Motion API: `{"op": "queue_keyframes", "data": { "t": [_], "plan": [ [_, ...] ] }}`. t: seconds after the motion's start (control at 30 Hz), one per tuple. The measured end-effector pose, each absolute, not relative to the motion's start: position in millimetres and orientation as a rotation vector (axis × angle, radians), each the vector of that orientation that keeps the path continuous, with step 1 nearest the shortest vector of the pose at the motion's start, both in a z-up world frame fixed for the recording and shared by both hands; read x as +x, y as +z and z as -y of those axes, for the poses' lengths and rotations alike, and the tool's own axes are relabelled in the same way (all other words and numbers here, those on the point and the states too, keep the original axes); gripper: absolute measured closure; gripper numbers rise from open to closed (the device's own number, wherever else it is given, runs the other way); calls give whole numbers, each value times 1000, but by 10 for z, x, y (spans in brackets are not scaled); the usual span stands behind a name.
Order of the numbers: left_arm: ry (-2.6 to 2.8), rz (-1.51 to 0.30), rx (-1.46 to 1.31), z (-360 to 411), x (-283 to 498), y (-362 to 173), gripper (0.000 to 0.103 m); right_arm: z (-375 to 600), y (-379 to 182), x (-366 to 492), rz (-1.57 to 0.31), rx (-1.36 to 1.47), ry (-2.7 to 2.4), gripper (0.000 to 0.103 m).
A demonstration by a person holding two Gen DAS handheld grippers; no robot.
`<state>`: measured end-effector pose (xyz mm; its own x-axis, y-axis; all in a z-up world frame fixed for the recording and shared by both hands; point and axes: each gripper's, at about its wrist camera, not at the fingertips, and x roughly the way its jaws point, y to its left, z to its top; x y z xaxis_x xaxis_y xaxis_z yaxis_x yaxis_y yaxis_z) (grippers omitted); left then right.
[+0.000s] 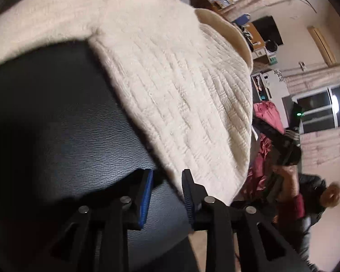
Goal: Fold clothes
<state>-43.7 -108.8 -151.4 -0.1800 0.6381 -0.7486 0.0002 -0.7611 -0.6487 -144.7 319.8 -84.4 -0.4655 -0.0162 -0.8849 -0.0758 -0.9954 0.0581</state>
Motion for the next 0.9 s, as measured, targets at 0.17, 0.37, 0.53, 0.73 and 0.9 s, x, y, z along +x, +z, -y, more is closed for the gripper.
{"op": "queue_keyframes", "data": {
  "t": [0.17,0.37,0.53,0.73,0.9],
  "plan": [
    [2019,706,-1635,830,-633,-1527,86,-2997,-854,-1517,84,-1595,2674,72],
    [2129,567,-1564,700,-636,-1396,99,-2790,-827,-1478,432,-1510,2575,80],
    [2145,509,-1554,772,-592,-1291,98,-3122,-859,-1416,414,-1469,2441,80],
    [2094,513,-1603,1235,-526,-1210,87,-3302,-576,-1259,141,-1336,2485,74],
    [2468,382,-1506,2088,-684,-854,86,-2980,-259,-1046,-78,-1263,2783,67]
  ]
}}
